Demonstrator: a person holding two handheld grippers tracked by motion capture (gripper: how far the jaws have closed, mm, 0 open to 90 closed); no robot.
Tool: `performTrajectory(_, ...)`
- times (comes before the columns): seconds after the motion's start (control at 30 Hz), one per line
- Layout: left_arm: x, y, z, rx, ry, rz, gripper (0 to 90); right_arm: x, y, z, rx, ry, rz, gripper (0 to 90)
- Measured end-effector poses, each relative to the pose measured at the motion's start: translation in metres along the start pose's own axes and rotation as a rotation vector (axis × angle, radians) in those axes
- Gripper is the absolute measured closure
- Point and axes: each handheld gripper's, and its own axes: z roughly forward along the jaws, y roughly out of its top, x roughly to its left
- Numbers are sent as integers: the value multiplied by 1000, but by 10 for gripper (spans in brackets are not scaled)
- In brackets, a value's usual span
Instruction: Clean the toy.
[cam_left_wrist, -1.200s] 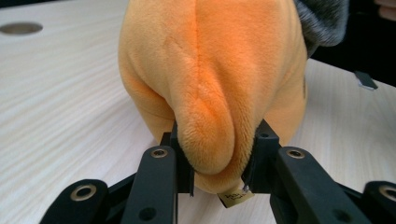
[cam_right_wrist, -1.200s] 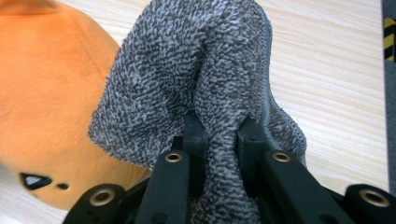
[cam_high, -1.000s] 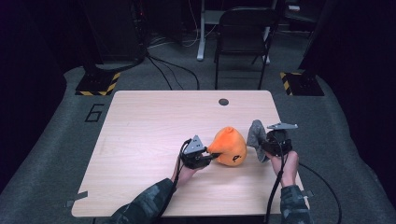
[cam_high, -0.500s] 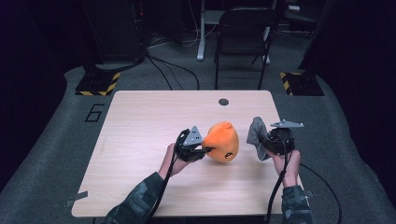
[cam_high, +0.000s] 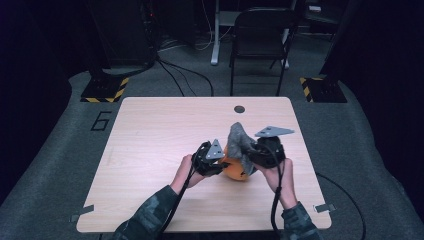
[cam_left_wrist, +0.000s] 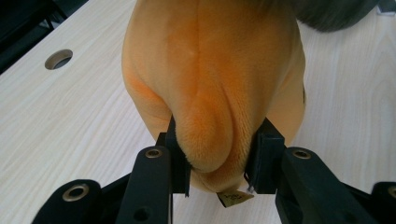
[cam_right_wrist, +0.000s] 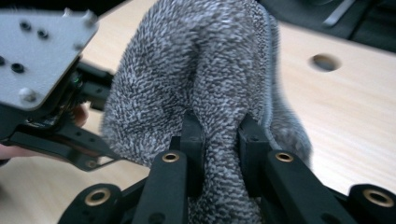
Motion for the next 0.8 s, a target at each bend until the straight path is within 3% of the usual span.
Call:
performTrajectory(0.03,-1,-2,2,12,12,18,664,2,-2,9,17,-7,-16,763)
performTrajectory(0.07,-2,-6,9,23,16,43,666,-1,-7,21,59,-46,-24,767)
performTrajectory(0.2,-3,-8,12,7,11,34,668,-15,-17,34,78,-98,0,773)
performTrajectory(0.27,-4,-8,12,2,9,31,668,-22,-19,36,82,-132,6,776)
performTrajectory(0.33,-4,-9,13,-1,8,19,668,-29,-23,36,96,-199,14,777)
performTrajectory(0.4,-5,-9,15,-4,10,18,668,-41,-29,38,99,-195,38,777)
performTrajectory(0.47,-6,-9,14,-5,11,17,667,-46,-32,40,122,-247,45,777)
performTrajectory(0.53,-6,-9,14,-9,14,17,665,-57,-39,40,146,-267,72,775)
performTrajectory(0.7,-6,-10,14,-18,24,12,657,-64,-39,32,111,-233,104,772)
performTrajectory(0.8,-8,-11,16,-26,27,8,654,-57,-26,14,21,-180,97,772)
